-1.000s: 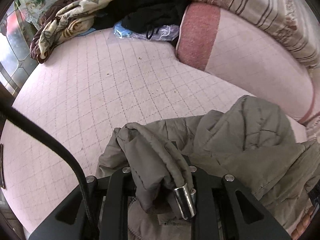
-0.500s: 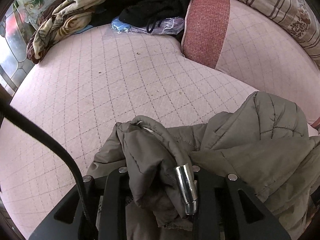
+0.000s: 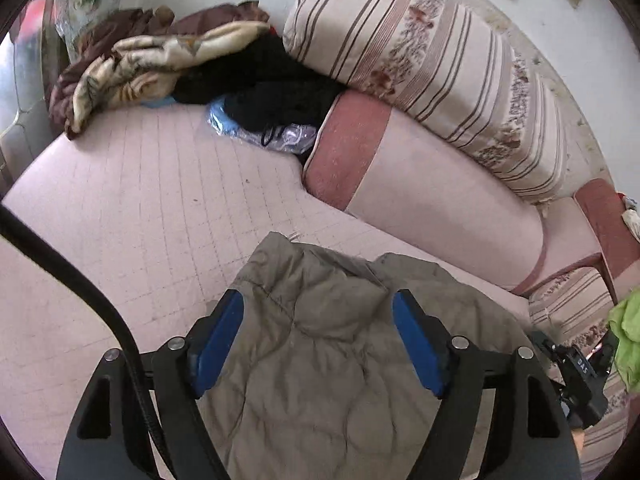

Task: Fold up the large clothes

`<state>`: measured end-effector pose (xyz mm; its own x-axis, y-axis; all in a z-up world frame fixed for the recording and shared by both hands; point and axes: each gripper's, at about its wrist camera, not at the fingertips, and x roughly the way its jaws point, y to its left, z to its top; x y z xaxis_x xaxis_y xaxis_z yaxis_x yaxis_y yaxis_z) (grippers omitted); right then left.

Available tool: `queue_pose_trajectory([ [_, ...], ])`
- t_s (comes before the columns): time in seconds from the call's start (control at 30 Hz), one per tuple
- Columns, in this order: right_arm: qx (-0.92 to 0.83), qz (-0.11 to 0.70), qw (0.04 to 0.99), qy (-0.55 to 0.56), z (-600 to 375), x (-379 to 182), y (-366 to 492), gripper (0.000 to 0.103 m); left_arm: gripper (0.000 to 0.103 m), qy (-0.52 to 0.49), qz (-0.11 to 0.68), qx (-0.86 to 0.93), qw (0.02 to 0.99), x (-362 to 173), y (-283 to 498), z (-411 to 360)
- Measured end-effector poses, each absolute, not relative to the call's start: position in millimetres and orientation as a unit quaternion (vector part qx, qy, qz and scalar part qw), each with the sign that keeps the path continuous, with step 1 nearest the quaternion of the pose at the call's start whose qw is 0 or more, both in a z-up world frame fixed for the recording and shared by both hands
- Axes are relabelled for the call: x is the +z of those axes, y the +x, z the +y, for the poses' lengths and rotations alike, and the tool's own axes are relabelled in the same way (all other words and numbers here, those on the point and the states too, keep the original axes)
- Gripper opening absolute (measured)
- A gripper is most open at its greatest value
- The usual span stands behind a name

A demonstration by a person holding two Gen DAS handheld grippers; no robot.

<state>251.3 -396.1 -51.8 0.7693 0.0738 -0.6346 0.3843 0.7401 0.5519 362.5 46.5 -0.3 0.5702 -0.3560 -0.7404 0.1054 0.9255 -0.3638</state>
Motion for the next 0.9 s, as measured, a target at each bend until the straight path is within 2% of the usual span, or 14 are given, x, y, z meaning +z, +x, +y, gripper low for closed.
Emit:
queue_pose_trajectory([
  [0.1, -0.093, 0.325, 0.891, 0.303, -377, -33, 240, 0.083, 0.077, -0.130, 0.436, -0.126, 0.881, 9, 335, 49],
  [0.23, -0.085, 0.353, 0.904, 0.226, -332, -30, 246, 0.083, 0.078, -0.099, 0.442, -0.088, 0.887, -11, 291, 53],
  [0.3, -0.067, 0.374, 0.902, 0.204, -308, -43, 256, 0.077, 0.078, -0.083, 0.450, -0.065, 0.887, -28, 274, 53],
  [0.43, -0.029, 0.416, 0.892, 0.176, -263, -73, 293, 0.045, 0.078, -0.064, 0.457, -0.044, 0.886, -64, 249, 57],
  [0.47, -0.017, 0.422, 0.889, 0.178, -256, -80, 301, 0.042, 0.078, -0.060, 0.457, -0.041, 0.886, -70, 247, 58],
  [0.63, -0.057, 0.441, 0.880, 0.166, -239, -118, 357, 0.042, 0.078, -0.035, 0.446, -0.035, 0.894, -80, 255, 62],
  [0.9, -0.122, 0.427, 0.887, 0.125, -254, -153, 422, 0.042, 0.078, -0.022, 0.463, -0.040, 0.885, -96, 281, 59],
])
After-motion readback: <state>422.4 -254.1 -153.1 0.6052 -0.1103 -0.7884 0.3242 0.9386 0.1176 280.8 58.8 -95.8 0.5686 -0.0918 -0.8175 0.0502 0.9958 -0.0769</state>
